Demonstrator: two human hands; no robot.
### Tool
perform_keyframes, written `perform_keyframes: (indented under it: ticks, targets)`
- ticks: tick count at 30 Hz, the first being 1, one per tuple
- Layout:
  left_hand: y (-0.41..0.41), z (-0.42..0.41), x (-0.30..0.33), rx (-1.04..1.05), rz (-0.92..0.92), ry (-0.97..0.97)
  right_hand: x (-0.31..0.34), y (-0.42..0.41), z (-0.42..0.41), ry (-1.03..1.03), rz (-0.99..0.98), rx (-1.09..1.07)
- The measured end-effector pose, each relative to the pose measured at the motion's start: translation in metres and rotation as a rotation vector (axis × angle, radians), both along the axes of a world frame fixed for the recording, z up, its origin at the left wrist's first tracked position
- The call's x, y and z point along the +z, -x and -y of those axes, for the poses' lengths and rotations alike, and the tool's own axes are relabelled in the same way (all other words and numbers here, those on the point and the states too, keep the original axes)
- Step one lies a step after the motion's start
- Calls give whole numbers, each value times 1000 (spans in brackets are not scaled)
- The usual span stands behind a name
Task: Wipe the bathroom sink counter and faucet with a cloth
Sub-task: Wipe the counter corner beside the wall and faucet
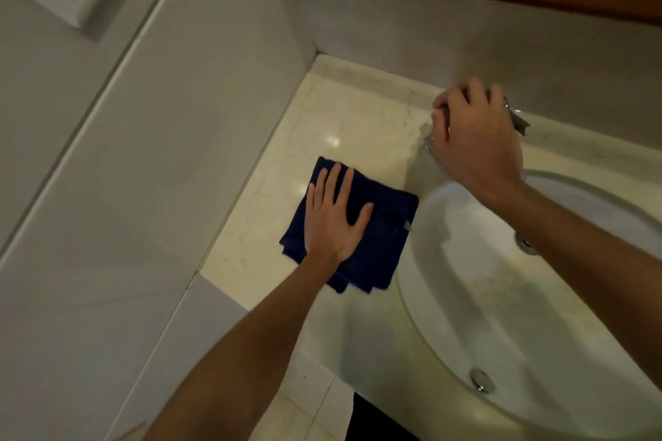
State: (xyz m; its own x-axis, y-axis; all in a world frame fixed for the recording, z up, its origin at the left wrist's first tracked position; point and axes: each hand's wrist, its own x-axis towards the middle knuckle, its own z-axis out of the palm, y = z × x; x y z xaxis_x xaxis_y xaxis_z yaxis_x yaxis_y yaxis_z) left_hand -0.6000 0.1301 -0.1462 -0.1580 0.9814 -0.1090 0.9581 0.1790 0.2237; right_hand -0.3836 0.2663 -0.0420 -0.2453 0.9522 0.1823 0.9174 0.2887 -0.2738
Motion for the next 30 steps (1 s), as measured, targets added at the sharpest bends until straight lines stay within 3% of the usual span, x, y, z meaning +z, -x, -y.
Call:
perform_keyframes:
  ticks: [10, 14, 18, 22, 30]
  targets:
    - [-1, -173, -9, -188, -25, -126, 2, 1, -1, 54, -87, 3]
    - [-10, -219, -13, -136, 9, -224, -1, 1, -1, 50, -82, -11]
    - [-18, -223, -12, -61, 68, -358, -1, 0, -3, 55, -58, -11]
    - [-20, -208, -20, -262, 118, -528, 0, 0, -4, 54, 0, -5]
    - [-46, -218, -18, -592, 147, -447, 1, 2, -3, 60, 69, -15]
